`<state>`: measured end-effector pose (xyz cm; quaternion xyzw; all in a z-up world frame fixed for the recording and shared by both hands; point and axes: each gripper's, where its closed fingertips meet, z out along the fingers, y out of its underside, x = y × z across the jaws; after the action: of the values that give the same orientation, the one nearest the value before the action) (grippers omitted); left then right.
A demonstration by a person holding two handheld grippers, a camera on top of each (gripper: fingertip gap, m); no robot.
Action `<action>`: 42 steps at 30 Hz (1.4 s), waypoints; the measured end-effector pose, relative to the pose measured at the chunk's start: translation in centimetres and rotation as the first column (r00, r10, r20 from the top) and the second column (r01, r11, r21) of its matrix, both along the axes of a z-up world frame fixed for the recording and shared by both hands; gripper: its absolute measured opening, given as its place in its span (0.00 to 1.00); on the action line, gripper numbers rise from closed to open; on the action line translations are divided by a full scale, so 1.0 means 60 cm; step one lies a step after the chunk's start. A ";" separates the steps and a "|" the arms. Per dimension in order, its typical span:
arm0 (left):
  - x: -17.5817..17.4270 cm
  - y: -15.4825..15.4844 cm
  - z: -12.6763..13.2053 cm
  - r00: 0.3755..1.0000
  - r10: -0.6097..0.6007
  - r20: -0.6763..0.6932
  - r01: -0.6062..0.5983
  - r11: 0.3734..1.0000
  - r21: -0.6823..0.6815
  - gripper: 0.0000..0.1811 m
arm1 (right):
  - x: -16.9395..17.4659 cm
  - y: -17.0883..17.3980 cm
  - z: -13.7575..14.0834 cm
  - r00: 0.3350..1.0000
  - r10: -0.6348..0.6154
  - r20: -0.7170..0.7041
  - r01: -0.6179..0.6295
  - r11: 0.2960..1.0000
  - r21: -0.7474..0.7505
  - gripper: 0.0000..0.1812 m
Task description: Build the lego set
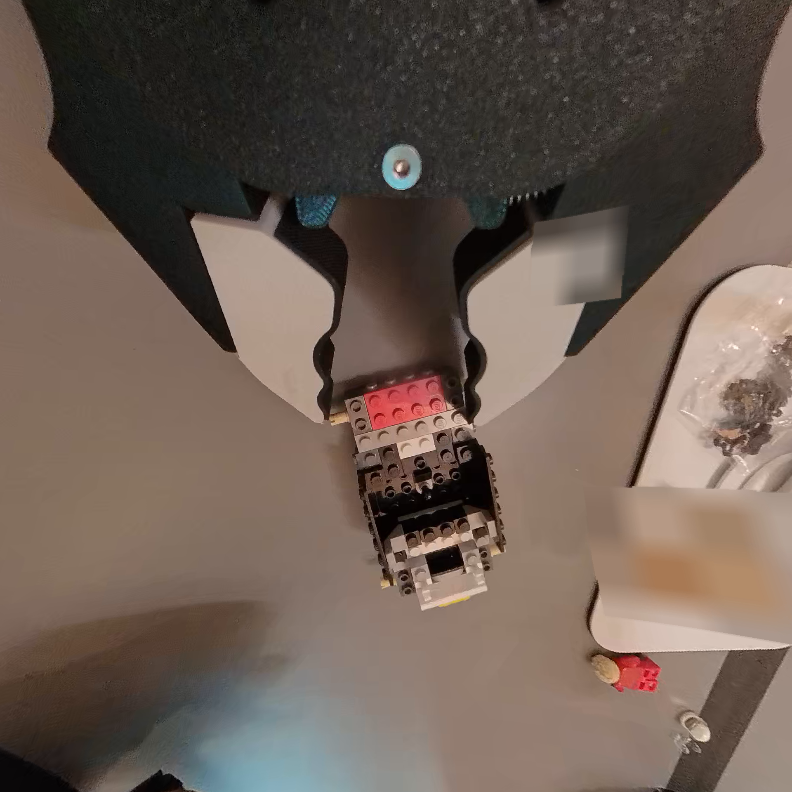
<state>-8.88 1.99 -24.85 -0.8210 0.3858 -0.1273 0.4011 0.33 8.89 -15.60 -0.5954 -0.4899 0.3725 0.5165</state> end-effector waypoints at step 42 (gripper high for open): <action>0.025 -0.151 0.093 0.603 0.757 0.252 -0.794 0.600 0.098 0.00 | 0.002 -0.141 -0.069 0.938 -0.303 0.168 0.305 0.952 0.017 0.00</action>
<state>-7.39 -7.09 -19.27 -0.8464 -0.0387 0.0244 0.5305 0.43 0.41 -19.72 -0.6957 -0.4321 0.2389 0.5217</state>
